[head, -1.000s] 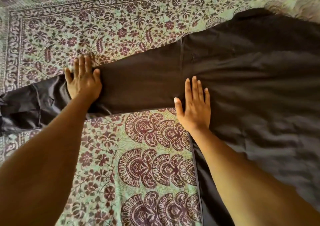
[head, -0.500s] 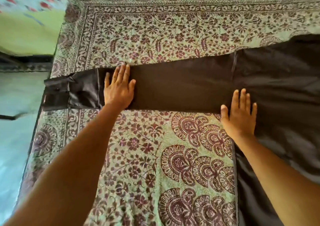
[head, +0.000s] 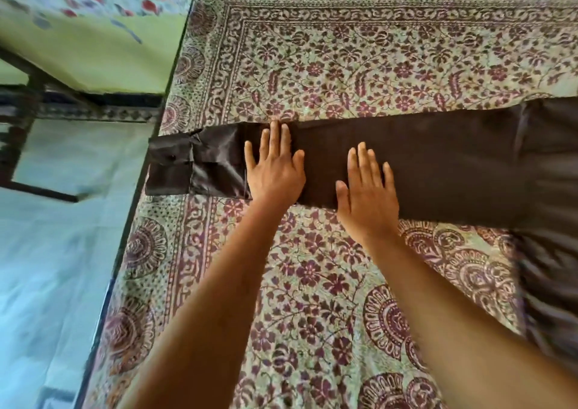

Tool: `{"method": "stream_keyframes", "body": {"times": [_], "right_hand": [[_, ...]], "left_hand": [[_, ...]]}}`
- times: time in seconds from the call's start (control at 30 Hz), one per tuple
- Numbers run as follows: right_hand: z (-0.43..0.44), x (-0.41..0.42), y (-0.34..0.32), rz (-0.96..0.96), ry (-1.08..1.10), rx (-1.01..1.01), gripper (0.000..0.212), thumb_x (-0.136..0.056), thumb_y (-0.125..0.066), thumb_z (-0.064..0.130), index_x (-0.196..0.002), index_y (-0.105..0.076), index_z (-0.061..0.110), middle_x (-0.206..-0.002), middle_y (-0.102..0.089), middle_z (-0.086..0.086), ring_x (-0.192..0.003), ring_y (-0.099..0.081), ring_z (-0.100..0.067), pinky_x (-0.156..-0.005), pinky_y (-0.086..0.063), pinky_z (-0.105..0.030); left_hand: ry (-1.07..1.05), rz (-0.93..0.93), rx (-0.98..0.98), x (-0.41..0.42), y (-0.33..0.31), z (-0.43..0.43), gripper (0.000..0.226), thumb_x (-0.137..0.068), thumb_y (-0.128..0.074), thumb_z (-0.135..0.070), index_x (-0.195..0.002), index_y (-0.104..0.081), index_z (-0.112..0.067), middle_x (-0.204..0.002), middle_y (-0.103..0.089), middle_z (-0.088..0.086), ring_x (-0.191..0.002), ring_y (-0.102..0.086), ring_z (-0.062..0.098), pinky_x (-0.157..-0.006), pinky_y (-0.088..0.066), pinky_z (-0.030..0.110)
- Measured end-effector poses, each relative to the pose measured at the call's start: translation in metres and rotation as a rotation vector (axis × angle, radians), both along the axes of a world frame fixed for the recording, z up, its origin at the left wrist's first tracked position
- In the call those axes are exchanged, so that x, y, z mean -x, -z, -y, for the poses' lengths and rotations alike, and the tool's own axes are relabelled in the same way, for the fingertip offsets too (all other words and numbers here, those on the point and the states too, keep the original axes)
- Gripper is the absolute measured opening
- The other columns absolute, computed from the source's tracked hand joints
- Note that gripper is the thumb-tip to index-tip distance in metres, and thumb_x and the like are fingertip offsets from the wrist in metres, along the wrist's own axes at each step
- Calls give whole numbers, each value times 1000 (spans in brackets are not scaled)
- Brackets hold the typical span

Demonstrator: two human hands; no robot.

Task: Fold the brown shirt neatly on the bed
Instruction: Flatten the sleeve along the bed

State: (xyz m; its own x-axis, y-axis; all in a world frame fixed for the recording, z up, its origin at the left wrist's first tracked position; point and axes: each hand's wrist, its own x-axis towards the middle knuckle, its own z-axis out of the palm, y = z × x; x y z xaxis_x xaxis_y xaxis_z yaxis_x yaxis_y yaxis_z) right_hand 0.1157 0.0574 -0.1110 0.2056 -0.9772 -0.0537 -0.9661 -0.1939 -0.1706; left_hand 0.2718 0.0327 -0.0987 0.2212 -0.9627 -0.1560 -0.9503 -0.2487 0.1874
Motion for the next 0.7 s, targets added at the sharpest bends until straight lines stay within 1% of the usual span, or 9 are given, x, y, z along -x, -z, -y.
{"method": "stream_keyframes", "body": {"times": [0.1, 0.23, 0.3, 0.37, 0.4, 0.47, 0.53, 0.57, 0.7], "right_hand": [[-2, 0, 5, 3, 4, 57, 61, -94, -14, 39, -147, -20, 8, -155, -17, -10, -143, -16, -21, -114, -5, -39], [-2, -4, 5, -31, 14, 46, 62, -94, -10, 40, -147, -18, 8, -155, -15, -10, -144, -15, -21, -116, -8, -40], [-1, -3, 5, -40, 15, 45, 63, -93, -8, 40, -147, -16, 9, -156, -14, -9, -144, -14, -21, -116, -8, -41], [-1, -4, 4, -43, 17, 39, 63, -93, -7, 40, -147, -15, 9, -156, -13, -9, -144, -13, -20, -117, -7, -40], [-1, -4, 4, -42, 17, 36, 64, -92, -7, 40, -147, -15, 9, -156, -13, -9, -144, -12, -20, -117, -7, -40], [-1, -4, 3, -40, 16, 34, 64, -92, -6, 40, -148, -14, 9, -156, -12, -9, -144, -12, -20, -117, -6, -40], [-1, -3, 3, -35, 8, 38, 64, -92, -8, 39, -147, -15, 9, -156, -13, -9, -144, -12, -20, -116, -6, -40], [-1, -3, 3, -31, 7, 43, 63, -92, -9, 39, -147, -16, 9, -156, -14, -9, -144, -13, -20, -116, -7, -40], [-2, -4, 4, -24, 17, 56, 63, -93, -11, 40, -147, -18, 8, -155, -16, -10, -143, -16, -22, -116, -8, -41]], "left_hand": [[83, 88, 33, -43, 5, -21, 59, -97, -12, -49, -150, -5, -24, -158, -2, -5, -146, 1, 14, -115, 10, 41], [-32, 170, 23, -126, 1, -24, 56, -99, -15, -45, -150, -7, -23, -158, -6, -5, -145, -1, 14, -117, 8, 45], [-121, 185, -16, -142, -2, -21, 56, -99, -16, -42, -150, -6, -22, -158, -6, -4, -146, 0, 15, -116, 9, 47], [-218, 196, -18, -128, -8, -14, 57, -99, -16, -42, -150, -5, -19, -158, -4, -2, -145, 2, 16, -116, 10, 49], [-215, 203, 11, -109, -11, -10, 59, -99, -16, -43, -150, -4, -18, -158, -2, 0, -145, 2, 17, -116, 11, 48], [-74, 150, 84, -58, -12, -4, 60, -98, -17, -45, -150, -3, -18, -158, -2, 0, -145, 2, 16, -115, 11, 44], [85, 29, 50, -12, -7, -9, 59, -99, -16, -44, -150, -2, -18, -158, 1, -1, -145, 4, 14, -116, 10, 41], [112, 1, 23, -4, -3, -11, 59, -99, -16, -44, -150, -1, -18, -159, 2, -1, -145, 5, 13, -117, 9, 40], [8, 52, 23, -73, 2, -28, 59, -99, -15, -45, -150, 0, -20, -158, 0, -4, -145, 3, 12, -117, 8, 39]]}}
